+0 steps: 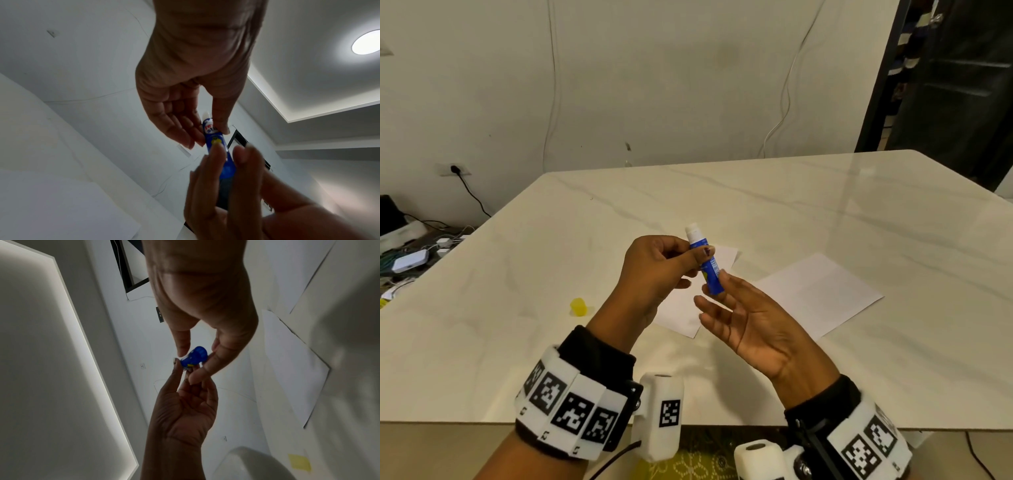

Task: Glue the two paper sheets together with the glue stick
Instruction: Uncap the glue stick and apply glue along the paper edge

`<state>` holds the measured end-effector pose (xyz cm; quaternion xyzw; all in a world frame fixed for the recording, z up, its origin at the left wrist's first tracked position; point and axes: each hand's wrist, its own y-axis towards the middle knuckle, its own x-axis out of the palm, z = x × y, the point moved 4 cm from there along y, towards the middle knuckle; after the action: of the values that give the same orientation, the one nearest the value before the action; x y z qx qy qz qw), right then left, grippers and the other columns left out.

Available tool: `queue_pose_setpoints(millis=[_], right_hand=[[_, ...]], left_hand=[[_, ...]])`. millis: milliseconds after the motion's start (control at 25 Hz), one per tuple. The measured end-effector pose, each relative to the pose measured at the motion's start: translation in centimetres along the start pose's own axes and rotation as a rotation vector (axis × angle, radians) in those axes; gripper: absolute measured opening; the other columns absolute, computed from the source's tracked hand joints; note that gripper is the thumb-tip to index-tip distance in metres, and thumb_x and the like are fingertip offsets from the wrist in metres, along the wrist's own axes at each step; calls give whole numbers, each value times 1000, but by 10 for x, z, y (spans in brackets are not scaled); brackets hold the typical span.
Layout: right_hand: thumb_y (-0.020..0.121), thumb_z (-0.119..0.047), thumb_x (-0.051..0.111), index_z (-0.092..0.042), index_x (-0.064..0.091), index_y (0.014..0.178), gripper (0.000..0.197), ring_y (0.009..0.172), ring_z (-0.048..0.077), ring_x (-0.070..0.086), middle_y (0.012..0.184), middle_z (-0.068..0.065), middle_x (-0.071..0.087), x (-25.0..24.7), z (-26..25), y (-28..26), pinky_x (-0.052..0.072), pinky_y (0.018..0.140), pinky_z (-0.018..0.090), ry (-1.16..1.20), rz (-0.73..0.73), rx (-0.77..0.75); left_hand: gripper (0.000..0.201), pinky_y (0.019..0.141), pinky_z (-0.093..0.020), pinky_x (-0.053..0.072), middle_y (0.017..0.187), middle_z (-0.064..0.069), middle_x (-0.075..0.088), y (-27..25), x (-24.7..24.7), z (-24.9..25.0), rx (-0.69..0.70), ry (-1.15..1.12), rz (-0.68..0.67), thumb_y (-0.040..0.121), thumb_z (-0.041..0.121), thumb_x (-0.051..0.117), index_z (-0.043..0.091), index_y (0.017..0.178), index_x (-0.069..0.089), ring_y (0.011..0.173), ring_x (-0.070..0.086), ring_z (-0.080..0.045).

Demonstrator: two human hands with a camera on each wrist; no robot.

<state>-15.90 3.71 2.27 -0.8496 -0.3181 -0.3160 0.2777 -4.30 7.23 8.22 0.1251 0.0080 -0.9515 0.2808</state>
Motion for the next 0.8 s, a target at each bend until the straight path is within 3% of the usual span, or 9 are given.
queue_pose_setpoints(millis=[80,240,320,400,480,560,680,800], right_hand=[[76,-22,64,-3,57,112,42,55,17,70,72,12,70,-3,0,2,58,49,25,56,19,-18],[92,-33,47,-5,54,99,30,34,9,55,46,4,58,-2,6,3,49,37,15,180,26,141],[93,-39,43,-8,54,99,33,35,11,56,48,4,58,-4,7,3,48,36,16,184,20,140],[87,-41,51,-8,58,101,36,45,15,63,62,8,65,-4,6,2,53,41,21,124,10,85],[74,-30,64,-5,61,103,39,53,16,68,73,11,69,-1,5,0,55,45,23,107,-6,31],[68,-22,66,-2,60,102,40,52,15,68,68,13,70,-2,6,1,56,45,23,146,9,16],[89,-29,50,-3,55,99,28,34,9,58,49,8,61,0,11,-1,50,35,17,251,20,129],[95,-40,36,-9,51,102,35,26,7,48,41,3,53,-2,13,-1,41,28,13,303,-3,191]], left_hand=[[26,55,-15,53,71,-6,65,1,0,0,-4,-12,-13,79,24,68,1,92,68,66,62,-14],[25,55,-15,54,73,-7,66,0,4,-3,-16,-38,-32,79,23,68,2,93,68,67,63,-14],[23,56,-16,55,73,-7,66,-1,4,-5,-20,-37,-30,79,23,68,4,91,68,67,64,-13],[20,56,-16,54,73,-6,67,-2,2,-5,-20,-22,-16,80,24,67,6,89,68,67,64,-12],[21,56,-16,54,74,-7,67,-2,2,-5,-20,-20,-15,80,24,67,5,89,68,68,64,-13],[23,55,-15,54,74,-7,67,-3,3,-5,-15,-20,-26,79,23,68,4,90,68,68,64,-14],[24,56,-15,54,76,-8,67,-5,6,-5,-13,-11,-49,80,23,67,3,92,68,70,64,-15],[24,58,-17,54,75,-7,67,-6,9,-6,-24,-7,-58,80,24,67,4,93,67,69,64,-14]])
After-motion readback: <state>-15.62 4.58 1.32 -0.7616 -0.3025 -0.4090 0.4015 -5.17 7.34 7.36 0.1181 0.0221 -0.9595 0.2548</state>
